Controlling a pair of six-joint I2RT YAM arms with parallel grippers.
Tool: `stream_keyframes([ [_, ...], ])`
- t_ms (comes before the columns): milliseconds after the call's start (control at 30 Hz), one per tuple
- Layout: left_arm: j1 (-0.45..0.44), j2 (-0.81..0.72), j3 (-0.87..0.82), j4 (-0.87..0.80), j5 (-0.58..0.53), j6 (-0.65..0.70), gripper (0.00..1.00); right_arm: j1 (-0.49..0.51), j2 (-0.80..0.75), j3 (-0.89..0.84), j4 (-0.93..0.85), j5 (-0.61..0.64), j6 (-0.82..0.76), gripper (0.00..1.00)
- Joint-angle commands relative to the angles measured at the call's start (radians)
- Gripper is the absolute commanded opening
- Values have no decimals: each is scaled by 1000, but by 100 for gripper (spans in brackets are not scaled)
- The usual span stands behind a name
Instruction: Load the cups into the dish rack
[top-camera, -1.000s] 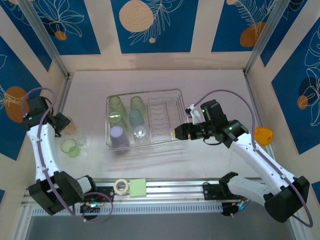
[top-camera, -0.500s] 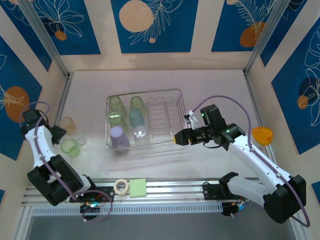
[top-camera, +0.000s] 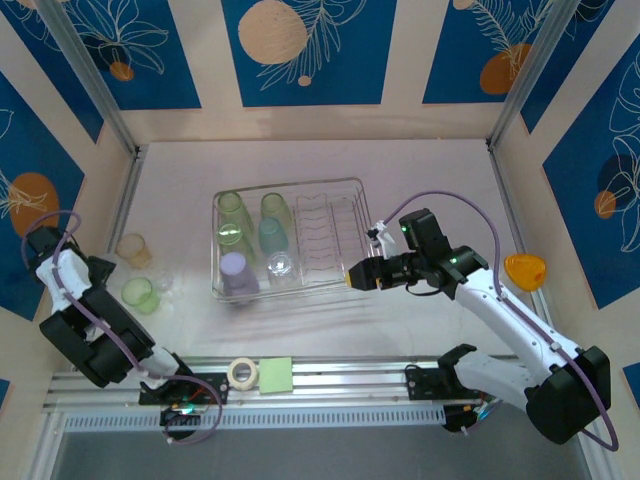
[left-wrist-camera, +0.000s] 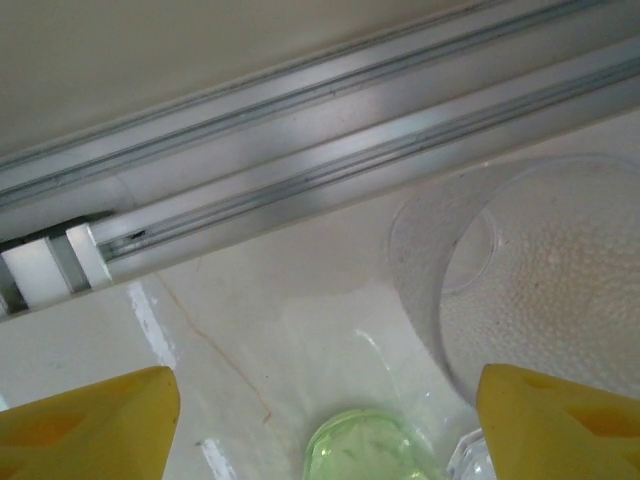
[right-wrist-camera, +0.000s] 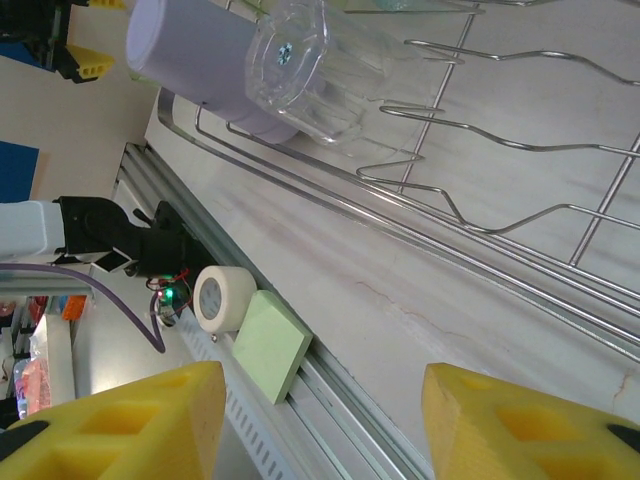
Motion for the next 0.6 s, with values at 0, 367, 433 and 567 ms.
stream_keyframes([
  [0, 6, 3, -4, 79, 39, -23, 77, 8, 10, 9, -39, 13, -20, 55],
  [367, 7, 73, -43, 158, 74, -48, 71, 27, 15, 37, -86, 61, -35, 55],
  [433, 7, 79, -43, 167, 79, -46, 68, 27, 9, 34, -88, 65, -33, 55],
  [567, 7, 85, -47, 174, 79, -49, 64, 32, 2, 24, -90, 72, -28, 55],
])
